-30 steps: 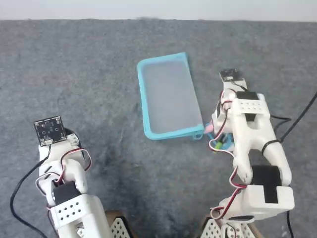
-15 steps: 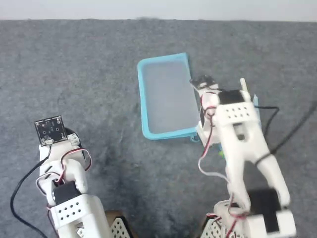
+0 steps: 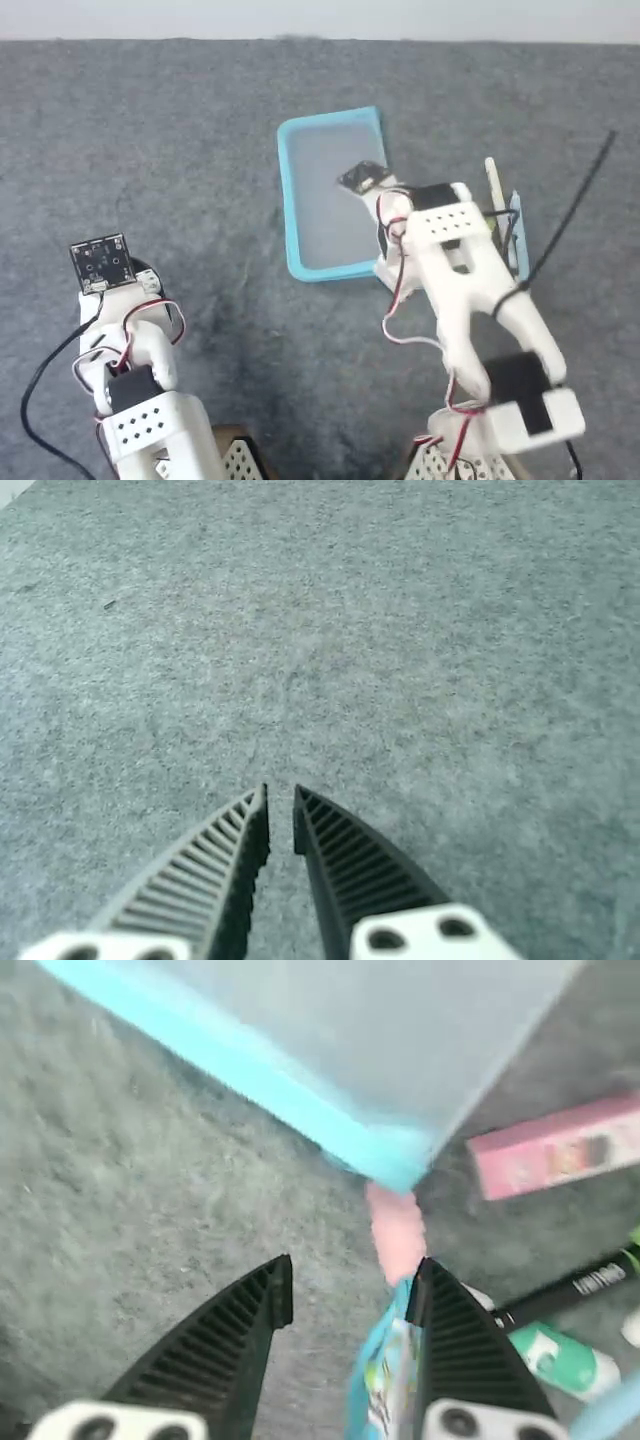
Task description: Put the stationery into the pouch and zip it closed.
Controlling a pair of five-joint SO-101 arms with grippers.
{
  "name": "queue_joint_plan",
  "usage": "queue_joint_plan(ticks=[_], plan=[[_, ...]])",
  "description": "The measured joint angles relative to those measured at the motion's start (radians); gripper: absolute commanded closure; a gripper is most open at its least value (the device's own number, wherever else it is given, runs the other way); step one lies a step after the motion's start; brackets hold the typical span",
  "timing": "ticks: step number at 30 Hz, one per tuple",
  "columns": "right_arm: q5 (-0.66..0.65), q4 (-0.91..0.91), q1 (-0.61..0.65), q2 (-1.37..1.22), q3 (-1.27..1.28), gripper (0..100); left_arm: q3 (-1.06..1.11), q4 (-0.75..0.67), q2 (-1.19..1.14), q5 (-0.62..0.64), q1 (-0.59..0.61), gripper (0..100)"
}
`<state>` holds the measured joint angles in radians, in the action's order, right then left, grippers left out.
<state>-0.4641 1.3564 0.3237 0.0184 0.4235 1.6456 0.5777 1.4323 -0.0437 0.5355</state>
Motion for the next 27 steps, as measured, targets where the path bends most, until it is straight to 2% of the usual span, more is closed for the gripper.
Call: queue_joint_plan(ticks=[3,10,12,15,17,21,27], plan=[[-0.043,-0.018,0.003,-0.072,0.0,81.5,0.0,0.0,0.0,0.0,0.0,95],[-0.054,-0.104,0.0,-0.137,0.038,81.8,0.0,0.0,0.0,0.0,0.0,95],[-0.054,-0.126,0.0,-0.137,0.071,86.8,0.0,0.0,0.0,0.0,0.0,95],[-0.031,-0.169,-0.002,-0.137,0.092,99.8,0.0,0.0,0.0,0.0,0.0,96],[0.009,-0.189,-0.002,-0.137,0.092,97.2,0.0,0.0,0.0,0.0,0.0,96],[0.048,-0.186,0.0,-0.103,0.092,98.9,0.0,0.0,0.0,0.0,0.0,96],[0.061,-0.152,0.002,0.089,0.095,99.2,0.0,0.0,0.0,0.0,-0.017,96]])
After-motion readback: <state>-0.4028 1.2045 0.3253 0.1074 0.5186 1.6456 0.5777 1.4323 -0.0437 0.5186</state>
